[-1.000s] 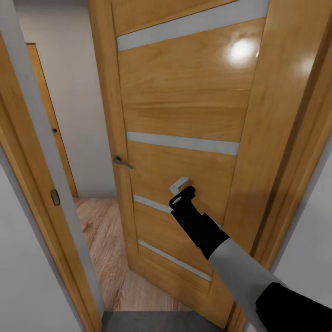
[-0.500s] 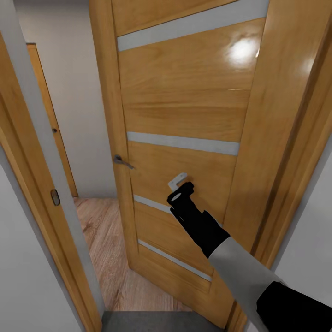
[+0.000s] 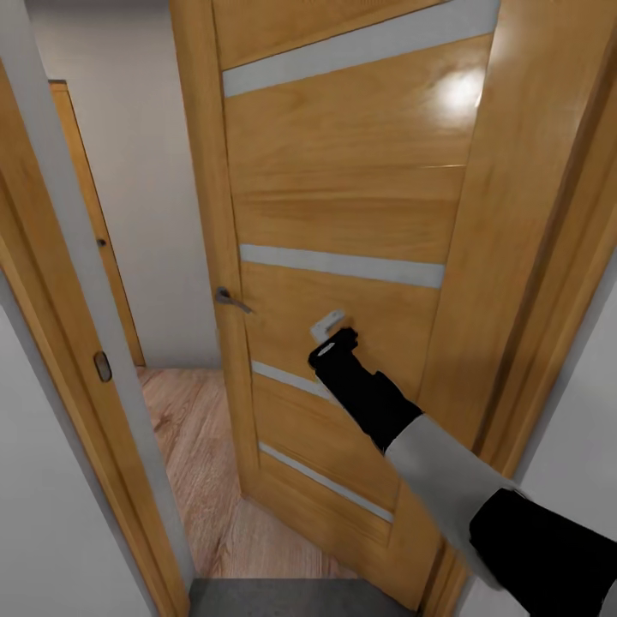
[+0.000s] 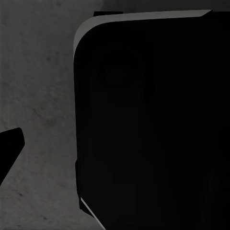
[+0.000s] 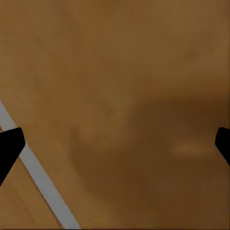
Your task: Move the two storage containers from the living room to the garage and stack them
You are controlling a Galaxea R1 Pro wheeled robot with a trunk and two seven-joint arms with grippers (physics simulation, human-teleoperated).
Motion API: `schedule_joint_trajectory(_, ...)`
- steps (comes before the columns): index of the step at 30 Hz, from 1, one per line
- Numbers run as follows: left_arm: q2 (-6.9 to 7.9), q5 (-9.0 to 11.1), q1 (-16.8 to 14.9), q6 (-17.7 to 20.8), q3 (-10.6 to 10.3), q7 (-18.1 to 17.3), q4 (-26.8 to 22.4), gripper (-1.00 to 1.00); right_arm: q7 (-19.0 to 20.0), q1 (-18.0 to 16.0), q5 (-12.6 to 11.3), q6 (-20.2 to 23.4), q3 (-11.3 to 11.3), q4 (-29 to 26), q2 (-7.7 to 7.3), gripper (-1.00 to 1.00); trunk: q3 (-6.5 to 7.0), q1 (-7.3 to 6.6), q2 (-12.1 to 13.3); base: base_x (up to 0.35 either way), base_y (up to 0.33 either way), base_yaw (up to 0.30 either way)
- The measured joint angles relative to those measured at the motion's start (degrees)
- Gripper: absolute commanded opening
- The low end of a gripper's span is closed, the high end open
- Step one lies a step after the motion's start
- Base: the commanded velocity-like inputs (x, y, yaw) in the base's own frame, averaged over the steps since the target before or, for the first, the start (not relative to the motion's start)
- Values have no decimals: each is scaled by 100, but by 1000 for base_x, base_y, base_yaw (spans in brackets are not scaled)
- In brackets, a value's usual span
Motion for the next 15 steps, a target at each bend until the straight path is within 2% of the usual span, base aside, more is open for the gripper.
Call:
schedule_joint_trajectory(2,0,0,0,0,0,0,0,100,10,-128,-191,-102,-1,219,0,100,0,0,0,0,0,0)
schedule_joint_trajectory(9,0,0,-1,0,-1,0,1,100,35,-300,-409,-197,1,491,0,100,0,0,0,0,0,0)
schedule_joint_trajectory(15,0,0,-1,0,-1,0,0,100,36,-464,-428,-338,0,823,0,100,0,0,0,0,0,0)
